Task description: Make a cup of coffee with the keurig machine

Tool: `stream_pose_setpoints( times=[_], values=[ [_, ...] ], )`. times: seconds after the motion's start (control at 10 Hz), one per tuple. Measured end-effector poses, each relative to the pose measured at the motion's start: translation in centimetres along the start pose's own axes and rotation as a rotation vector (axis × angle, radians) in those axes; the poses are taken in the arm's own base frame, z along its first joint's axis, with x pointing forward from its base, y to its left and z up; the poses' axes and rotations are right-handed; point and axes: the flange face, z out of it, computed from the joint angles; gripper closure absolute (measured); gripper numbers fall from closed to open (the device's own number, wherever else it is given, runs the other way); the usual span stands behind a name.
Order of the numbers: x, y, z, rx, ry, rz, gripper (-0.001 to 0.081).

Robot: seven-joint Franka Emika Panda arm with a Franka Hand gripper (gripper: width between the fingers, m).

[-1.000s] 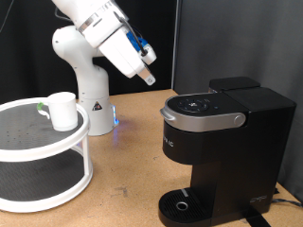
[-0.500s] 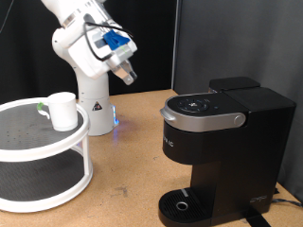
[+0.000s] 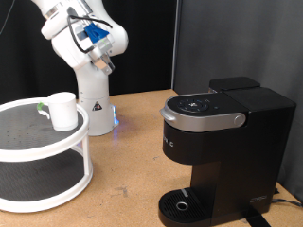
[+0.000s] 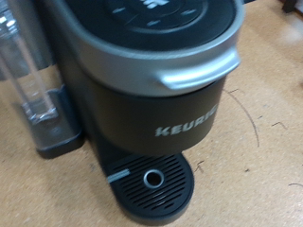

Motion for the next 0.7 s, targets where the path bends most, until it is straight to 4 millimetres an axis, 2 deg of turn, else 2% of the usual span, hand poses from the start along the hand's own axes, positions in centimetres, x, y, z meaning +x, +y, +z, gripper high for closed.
stream_pose_setpoints(
  times=[0.2,0.3,0.5,0.7],
  values=[
    [-1.8,-0.5,-1.1,0.006,0.023,-0.036,0.0806],
    [-1.8,-0.4,-1.0,0.008,0.019,-0.030,0.0806],
    [-3.1,-0.5,-0.9,0.087,-0.078,-0.057,0.0806],
    [-5.8,0.2,-2.1,0.147,-0.209,-0.091,0.0806]
  ],
)
